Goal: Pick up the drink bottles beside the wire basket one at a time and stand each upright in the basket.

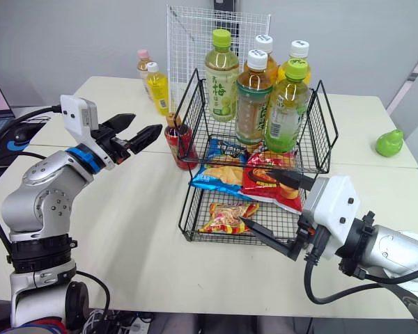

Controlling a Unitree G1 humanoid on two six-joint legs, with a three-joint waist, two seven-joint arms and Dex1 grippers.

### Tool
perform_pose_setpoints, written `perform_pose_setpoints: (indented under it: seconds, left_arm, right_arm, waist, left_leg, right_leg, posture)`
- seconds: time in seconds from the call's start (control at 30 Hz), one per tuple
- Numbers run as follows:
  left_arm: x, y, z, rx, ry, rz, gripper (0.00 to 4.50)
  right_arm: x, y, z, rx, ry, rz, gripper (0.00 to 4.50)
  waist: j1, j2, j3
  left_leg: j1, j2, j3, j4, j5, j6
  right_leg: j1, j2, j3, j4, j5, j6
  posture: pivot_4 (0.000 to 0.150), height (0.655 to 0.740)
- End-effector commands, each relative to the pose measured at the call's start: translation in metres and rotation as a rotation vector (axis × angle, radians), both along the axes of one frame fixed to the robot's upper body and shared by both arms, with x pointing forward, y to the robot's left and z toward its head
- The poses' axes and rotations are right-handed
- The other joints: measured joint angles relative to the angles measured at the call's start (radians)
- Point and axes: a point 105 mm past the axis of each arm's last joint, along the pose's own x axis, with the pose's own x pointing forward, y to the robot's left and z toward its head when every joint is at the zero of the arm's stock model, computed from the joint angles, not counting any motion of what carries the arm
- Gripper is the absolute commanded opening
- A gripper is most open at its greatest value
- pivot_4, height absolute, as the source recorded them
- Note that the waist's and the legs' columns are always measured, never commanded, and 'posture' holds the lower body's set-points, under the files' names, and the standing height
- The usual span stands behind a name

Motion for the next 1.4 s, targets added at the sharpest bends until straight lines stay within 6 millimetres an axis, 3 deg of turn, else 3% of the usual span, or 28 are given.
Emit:
perform_pose_setpoints:
  seconds: [0.03,0.37,0.6,0.7,0.97,1.4]
  left_arm:
    - [0.004,-0.018,0.011,0.002,-0.062,0.018,4.47]
    - [0.047,-0.041,0.007,0.001,-0.033,0.127,4.47]
    - [0.058,-0.047,0.008,0.009,-0.030,0.140,4.47]
    - [0.059,-0.048,0.007,0.016,-0.036,0.141,3.87]
    - [0.055,-0.049,0.003,0.013,-0.036,0.132,1.34]
    - [0.047,-0.045,0.001,0.020,-0.042,0.144,1.32]
  right_arm:
    - [-0.006,0.006,0.008,0.019,-0.054,0.018,4.50]
    - [-0.004,0.011,0.009,0.022,-0.057,0.030,4.50]
    - [-0.003,0.012,0.008,0.027,-0.054,0.023,4.50]
    - [-0.003,0.011,0.008,0.028,-0.054,0.018,4.50]
    - [-0.002,0.011,0.009,0.039,-0.059,0.007,4.50]
    - [-0.001,0.011,0.007,0.031,-0.064,0.008,4.50]
  waist:
    - [0.003,0.000,0.000]
    - [0.001,0.000,0.000]
    - [0.000,0.000,0.000]
    - [0.000,0.000,0.000]
    - [0.001,0.000,0.000]
    - [0.001,0.000,0.000]
  left_leg:
    - [0.000,0.000,0.000,0.000,0.000,0.000]
    - [0.000,-0.001,0.000,0.000,0.000,0.000]
    - [0.000,-0.001,0.000,0.000,0.000,0.000]
    - [0.000,-0.001,0.000,0.000,0.000,0.000]
    - [0.000,-0.001,0.000,0.000,0.000,0.000]
    - [0.000,-0.001,0.000,0.000,0.000,0.000]
  right_leg:
    - [0.000,0.000,0.000,0.000,0.000,0.000]
    - [0.000,0.000,0.000,-0.001,0.000,0.001]
    - [0.000,0.000,0.000,-0.001,0.000,0.001]
    - [0.000,0.000,0.000,-0.001,0.000,0.001]
    - [0.000,0.000,0.000,-0.001,0.000,0.001]
    - [0.000,0.000,0.000,-0.001,0.000,0.001]
  posture:
    - [0.150,0.7360]
    - [0.150,0.7360]
    - [0.150,0.7360]
    - [0.150,0.7360]
    - [0.150,0.7360]
    - [0.150,0.7360]
